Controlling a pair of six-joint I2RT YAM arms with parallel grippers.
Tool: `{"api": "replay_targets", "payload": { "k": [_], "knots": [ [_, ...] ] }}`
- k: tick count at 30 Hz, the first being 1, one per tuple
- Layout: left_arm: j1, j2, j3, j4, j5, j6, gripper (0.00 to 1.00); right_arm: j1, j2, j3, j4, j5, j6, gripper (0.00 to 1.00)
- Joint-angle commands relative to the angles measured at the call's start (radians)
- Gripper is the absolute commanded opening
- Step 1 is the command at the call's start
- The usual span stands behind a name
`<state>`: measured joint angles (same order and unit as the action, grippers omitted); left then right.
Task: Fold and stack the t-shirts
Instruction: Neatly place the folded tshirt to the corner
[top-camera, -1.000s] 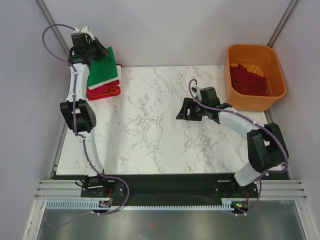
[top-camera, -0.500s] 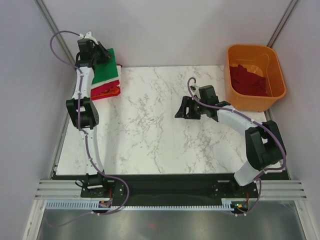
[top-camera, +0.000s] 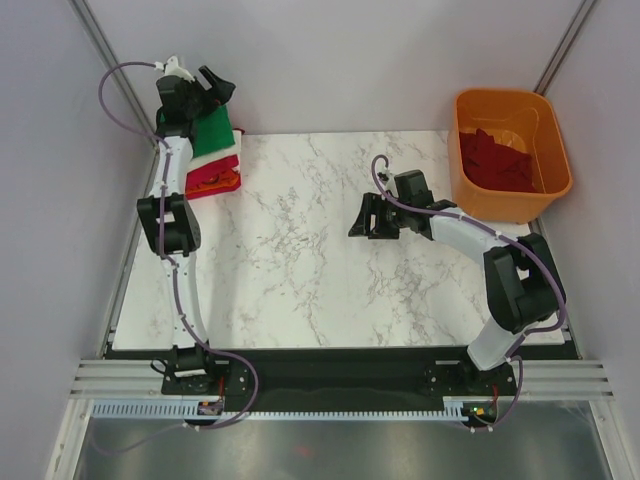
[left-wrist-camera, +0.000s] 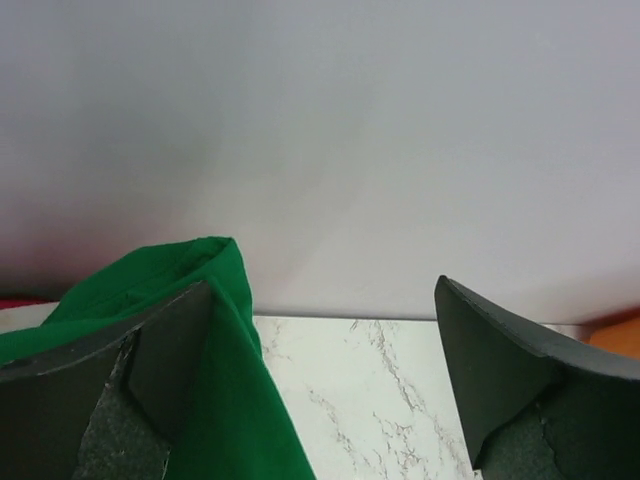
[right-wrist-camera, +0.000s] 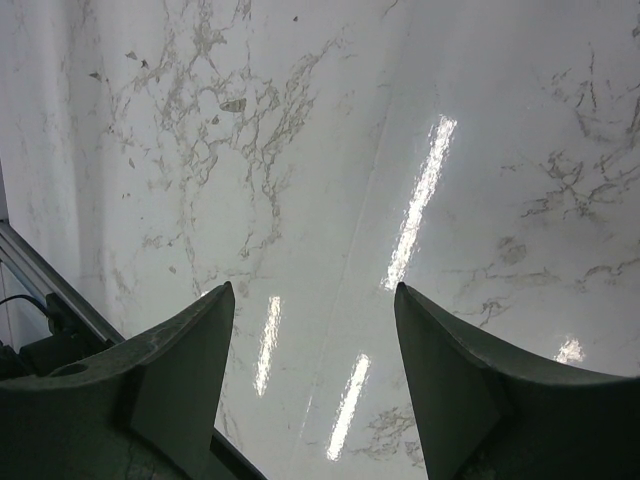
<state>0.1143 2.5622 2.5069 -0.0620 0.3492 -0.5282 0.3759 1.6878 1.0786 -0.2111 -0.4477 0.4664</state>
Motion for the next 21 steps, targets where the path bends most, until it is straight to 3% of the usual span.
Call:
{"api": "replay_targets", "payload": {
  "k": [1,7,8,13,14,16,21],
  "knots": [
    [-0.011,-0.184,-0.020,0.120,-0.016,-0.020,1.00,0.000,0.006,0.046,0.006,-0.011,-0.021,0.74],
    [-0.013,-0.422,-0.184,0.117,0.007,-0.027,1.00,0.004,-0.037,0.053,0.006,0.001,-0.023,0.74],
    [-0.013,-0.518,-0.221,0.108,0.005,-0.024,1.00,0.004,-0.042,0.056,-0.002,0.015,-0.029,0.75],
    [-0.013,-0.840,-0.586,-0.004,-0.004,-0.038,1.00,0.037,-0.108,0.066,-0.007,0.070,-0.063,0.77],
    [-0.013,-0.963,-0.656,-0.009,0.008,-0.023,1.00,0.047,-0.120,0.072,-0.010,0.072,-0.067,0.78],
    [-0.018,-1.101,-0.882,-0.009,0.014,-0.023,1.00,0.072,-0.171,0.075,-0.007,0.075,-0.081,0.80],
    [-0.021,-1.486,-1.246,-0.180,-0.030,0.110,1.00,0.133,-0.344,0.044,0.068,0.093,-0.074,0.85]
  ]
}}
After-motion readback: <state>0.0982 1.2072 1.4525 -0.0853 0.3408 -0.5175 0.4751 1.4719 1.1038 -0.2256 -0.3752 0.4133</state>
